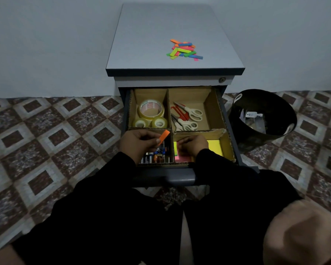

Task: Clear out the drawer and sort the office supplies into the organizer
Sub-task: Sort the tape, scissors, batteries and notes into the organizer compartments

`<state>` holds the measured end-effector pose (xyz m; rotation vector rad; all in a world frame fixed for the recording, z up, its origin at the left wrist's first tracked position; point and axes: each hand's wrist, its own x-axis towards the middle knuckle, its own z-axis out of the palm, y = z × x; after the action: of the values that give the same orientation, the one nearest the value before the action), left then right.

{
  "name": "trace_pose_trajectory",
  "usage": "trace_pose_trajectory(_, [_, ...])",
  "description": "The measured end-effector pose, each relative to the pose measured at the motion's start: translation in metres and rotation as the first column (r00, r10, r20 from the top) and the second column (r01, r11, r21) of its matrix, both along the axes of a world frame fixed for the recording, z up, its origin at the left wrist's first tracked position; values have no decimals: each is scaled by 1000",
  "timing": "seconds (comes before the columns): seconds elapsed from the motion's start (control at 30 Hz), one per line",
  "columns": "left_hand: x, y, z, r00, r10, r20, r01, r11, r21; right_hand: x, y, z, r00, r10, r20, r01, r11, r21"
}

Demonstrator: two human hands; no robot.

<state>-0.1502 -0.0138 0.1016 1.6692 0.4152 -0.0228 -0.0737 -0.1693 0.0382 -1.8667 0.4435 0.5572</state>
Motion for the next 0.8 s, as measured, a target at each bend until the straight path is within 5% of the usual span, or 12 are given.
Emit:
trace_pose_trajectory(0.33, [3,-4,-3,999,19,-37,-22,998,-64,-6,-3,13,999,4,-31,0,992,129])
trace_pose_trajectory(0.6, [7,-19,4,987,104,-121,-143,910,-390,-26,1,55,978,-68,196,-33,882,469])
trace_pose_trajectory(0.8, [8,-27,11,986,119,-120,-162,870,-465,-35,4,69,963,-105,249,-57,820,569])
